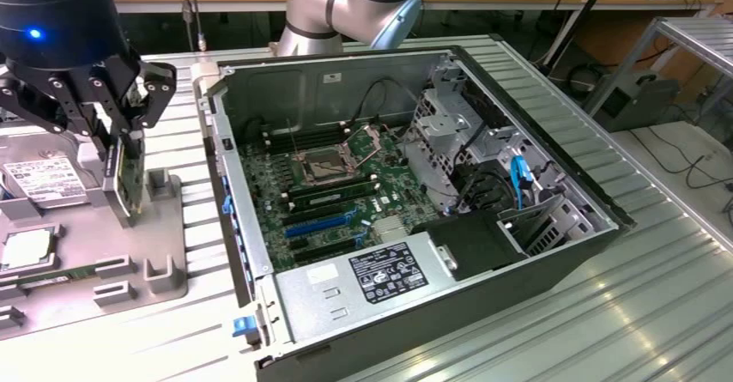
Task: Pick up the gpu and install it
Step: 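Pick up the gpu and move the gpu toward the slot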
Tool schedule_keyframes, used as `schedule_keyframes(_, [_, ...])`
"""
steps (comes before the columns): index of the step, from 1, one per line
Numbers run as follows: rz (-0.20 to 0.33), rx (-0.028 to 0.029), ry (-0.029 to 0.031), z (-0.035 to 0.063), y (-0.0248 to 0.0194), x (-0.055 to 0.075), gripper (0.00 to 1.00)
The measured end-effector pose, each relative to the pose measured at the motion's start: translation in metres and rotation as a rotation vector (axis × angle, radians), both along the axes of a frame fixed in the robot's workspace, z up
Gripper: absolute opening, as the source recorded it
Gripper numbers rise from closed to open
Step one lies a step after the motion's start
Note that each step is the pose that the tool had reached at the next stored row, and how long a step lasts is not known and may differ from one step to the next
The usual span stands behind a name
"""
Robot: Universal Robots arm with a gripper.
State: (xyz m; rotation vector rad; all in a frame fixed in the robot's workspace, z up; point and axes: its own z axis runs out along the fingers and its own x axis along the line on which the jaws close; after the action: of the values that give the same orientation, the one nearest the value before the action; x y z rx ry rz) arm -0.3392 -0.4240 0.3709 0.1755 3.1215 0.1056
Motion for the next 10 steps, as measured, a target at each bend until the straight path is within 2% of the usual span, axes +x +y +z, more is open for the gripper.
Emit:
schedule_keyframes(4, [0.000,0.0000,-0.0001,0.0121,0.0000,0.000,0.27])
schedule_keyframes(10, [0.000,0.0000,0.0000,0.0247,0.0000,0.000,0.27])
